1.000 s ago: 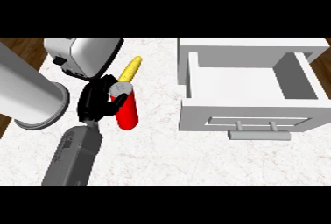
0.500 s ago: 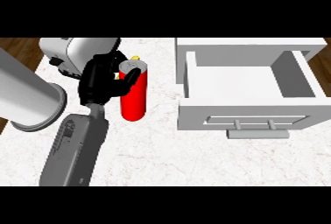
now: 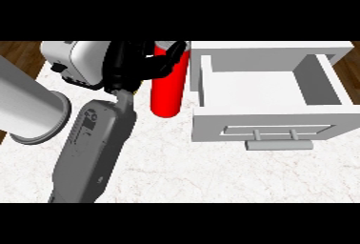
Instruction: Pick up the can, place it into the drawer and close the drawer
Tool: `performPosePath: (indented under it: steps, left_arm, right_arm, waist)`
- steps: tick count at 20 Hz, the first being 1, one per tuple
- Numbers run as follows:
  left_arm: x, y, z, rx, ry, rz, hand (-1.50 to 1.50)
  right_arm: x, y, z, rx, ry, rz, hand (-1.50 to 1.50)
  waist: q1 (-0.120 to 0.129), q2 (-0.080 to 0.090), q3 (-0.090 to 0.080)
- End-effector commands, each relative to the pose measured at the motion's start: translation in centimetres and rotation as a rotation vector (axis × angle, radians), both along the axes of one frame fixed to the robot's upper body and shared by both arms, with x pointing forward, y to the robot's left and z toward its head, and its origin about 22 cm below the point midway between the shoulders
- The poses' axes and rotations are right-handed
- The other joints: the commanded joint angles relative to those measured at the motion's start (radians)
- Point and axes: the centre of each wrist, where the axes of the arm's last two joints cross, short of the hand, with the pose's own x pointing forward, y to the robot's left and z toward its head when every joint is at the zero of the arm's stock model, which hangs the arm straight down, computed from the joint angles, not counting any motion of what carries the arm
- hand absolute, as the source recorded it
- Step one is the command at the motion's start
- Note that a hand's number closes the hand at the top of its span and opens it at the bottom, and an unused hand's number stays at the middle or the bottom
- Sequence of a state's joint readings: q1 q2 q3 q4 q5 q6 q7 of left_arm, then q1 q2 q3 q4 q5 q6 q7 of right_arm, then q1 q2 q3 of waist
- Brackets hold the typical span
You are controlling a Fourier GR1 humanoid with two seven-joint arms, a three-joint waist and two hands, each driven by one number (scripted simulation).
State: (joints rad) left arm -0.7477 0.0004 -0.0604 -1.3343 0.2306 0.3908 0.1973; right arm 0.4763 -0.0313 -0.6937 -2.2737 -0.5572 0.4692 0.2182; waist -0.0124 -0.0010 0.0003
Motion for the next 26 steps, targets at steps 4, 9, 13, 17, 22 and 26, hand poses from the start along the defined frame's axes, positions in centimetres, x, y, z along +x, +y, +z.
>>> performPosePath:
  steps: [4,9,13,17,22,26]
  left_arm:
    - [1.9,-3.8,1.6,0.049,-0.017,0.015,1.50]
    - [2.9,-6.1,6.0,0.047,-0.019,0.005,1.50]
    - [4.0,-7.0,4.0,0.066,-0.003,-0.012,1.50]
    - [3.8,-9.1,5.3,0.087,-0.017,-0.013,1.50]
    - [4.3,-10.4,5.3,0.082,0.002,-0.002,1.50]
    - [4.2,-11.7,6.1,0.091,0.022,-0.029,1.50]
  right_arm:
    - [0.7,1.0,-0.9,0.025,-0.009,-0.002,-1.50]
    - [1.0,-0.3,0.8,0.017,-0.010,0.008,-1.50]
    - [0.6,0.4,0.1,0.016,-0.019,0.034,-1.50]
    - [3.3,1.7,0.1,0.009,0.009,0.016,-1.50]
    - [2.0,-0.1,0.5,0.004,-0.010,0.035,-1.50]
    - [1.0,0.5,0.6,0.023,-0.004,0.036,-1.50]
  waist:
    - [-0.011,0.003,0.000]
    - [-0.010,0.002,0.000]
    - [-0.022,0.005,0.000]
    - [-0.014,0.007,0.000]
    - [-0.030,0.006,0.001]
    - [-0.043,0.005,0.001]
